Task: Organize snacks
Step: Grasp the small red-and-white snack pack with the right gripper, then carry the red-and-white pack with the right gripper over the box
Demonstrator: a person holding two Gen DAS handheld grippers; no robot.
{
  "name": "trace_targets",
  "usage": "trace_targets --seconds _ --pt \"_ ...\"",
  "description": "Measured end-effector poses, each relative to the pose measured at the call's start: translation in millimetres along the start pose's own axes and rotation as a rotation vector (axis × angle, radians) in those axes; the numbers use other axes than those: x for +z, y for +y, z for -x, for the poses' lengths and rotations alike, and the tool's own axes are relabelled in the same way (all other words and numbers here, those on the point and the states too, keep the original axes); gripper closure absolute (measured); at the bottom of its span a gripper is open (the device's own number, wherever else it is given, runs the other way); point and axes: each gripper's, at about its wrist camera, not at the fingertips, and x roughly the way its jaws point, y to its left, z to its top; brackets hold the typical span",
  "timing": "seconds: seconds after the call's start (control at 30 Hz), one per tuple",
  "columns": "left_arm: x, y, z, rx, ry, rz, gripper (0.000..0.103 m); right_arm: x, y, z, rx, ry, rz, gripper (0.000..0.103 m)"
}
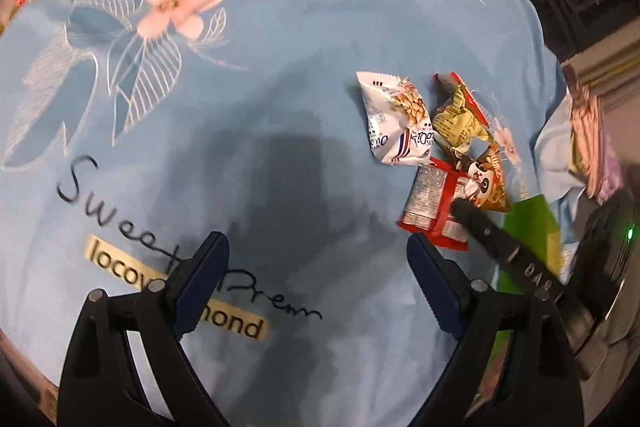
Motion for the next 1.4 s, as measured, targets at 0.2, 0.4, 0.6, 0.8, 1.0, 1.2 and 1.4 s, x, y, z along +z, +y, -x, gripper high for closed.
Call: trace_targets --seconds 0.2,0.4,0.6,0.8,1.0,1.2,1.4 --pt "-2 0 4 -0.005 -0.013 0.001 0.012 -12 9 23 0.11 0.025 -0.006 0.091" --pt "-5 -6 3 -0.002 -0.017 -0.035 0.012 -32 15 39 0.161 0.086 0.006 0.101" --pt "-9 -20 0 -0.02 -0.034 -0.098 0.014 -26 -2 42 0.055 0.083 -0.037 0.101" --pt "-19 -49 -8 -0.069 -0.06 -0.222 0.027 -15 -23 37 0.111 0.062 -0.111 0.093" --pt "-27 -68 -27 -0.13 -0.006 -0.275 0.047 -15 -31 21 0.161 0.107 -0.153 0.068" --pt "-31 -73 -44 -0.153 0.069 -0.273 0.051 -13 -36 2 0.174 0.152 -0.187 0.06" --pt "-32 -73 -47 -0.129 0.068 -0.29 0.057 -18 -40 -13 0.163 0.194 -0.205 0.06"
